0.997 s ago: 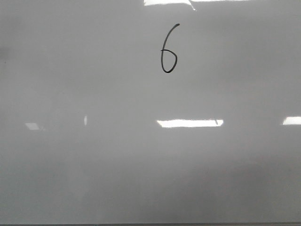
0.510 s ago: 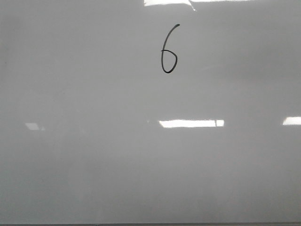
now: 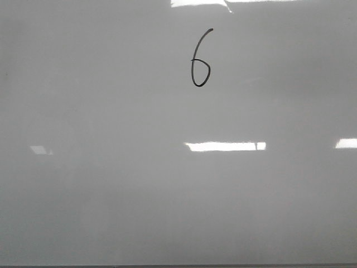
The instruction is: Write number 6 on whiteboard
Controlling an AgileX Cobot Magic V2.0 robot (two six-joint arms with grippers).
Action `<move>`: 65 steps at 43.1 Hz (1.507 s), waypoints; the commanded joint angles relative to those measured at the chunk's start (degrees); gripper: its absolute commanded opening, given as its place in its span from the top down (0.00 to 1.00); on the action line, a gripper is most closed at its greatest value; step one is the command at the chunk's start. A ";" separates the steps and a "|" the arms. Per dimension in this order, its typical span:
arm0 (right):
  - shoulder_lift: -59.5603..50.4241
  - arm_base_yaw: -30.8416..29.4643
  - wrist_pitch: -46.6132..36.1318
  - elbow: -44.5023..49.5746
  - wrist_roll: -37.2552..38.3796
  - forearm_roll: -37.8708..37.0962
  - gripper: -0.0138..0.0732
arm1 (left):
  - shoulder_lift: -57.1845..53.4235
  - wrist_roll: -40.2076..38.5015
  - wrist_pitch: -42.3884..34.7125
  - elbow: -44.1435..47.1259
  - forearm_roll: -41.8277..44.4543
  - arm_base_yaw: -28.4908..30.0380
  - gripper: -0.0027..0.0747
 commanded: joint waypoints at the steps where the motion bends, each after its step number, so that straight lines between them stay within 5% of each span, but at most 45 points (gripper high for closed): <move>1: -0.05 -0.41 -2.75 -1.76 -0.28 -0.75 0.20 | 0.06 0.00 -3.65 -1.00 -0.54 -0.23 0.59; 5: -0.05 -0.41 -2.75 -1.76 -0.28 -0.75 0.28 | 0.06 0.00 -3.88 -0.48 -0.54 -0.23 0.63; 15: -0.05 -0.41 -2.75 -1.76 -0.28 -0.75 0.73 | 0.06 0.00 -4.26 -0.28 -1.12 -0.23 0.73; 22: -0.05 -0.41 -2.80 -1.76 -0.28 -0.75 0.93 | 0.06 0.00 -4.77 -0.28 -1.47 -0.23 0.78; 39: -0.05 -0.41 -3.39 -1.76 -0.28 -0.75 0.92 | 0.06 0.00 -10.03 -0.28 -2.90 -0.23 0.99; 65: -0.05 -0.41 -3.40 -1.76 -0.28 -0.75 0.92 | -3.67 0.50 -10.15 0.50 -0.93 -0.87 0.99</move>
